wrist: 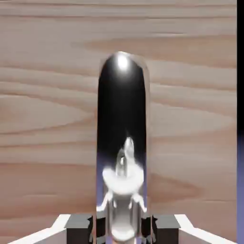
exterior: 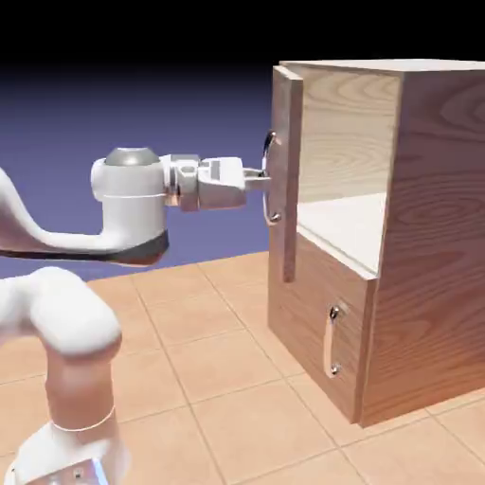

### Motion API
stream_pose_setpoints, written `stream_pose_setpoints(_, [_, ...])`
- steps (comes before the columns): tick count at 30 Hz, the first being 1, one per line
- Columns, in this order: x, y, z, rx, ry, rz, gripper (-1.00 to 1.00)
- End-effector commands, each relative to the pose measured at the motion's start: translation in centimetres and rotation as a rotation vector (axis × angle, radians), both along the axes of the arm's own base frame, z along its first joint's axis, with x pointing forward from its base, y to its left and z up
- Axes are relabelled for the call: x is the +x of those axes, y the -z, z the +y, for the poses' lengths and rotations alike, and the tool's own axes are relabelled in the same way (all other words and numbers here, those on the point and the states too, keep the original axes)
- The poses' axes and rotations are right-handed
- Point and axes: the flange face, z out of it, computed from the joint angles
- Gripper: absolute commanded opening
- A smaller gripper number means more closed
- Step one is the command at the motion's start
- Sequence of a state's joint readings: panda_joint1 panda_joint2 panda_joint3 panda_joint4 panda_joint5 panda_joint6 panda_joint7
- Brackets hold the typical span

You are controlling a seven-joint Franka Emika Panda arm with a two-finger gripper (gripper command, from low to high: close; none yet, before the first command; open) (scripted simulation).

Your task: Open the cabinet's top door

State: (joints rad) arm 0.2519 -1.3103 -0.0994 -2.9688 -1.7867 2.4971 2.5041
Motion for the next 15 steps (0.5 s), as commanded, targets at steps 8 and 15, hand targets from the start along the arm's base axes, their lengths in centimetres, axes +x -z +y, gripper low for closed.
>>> stream_pose_setpoints(8, [-3.1,0.0,3.7,0.001,0.129,0.0,-1.0])
stream_pose_setpoints(15, [-5.7,0.0,7.6,0.001,0.252,0.0,-1.0])
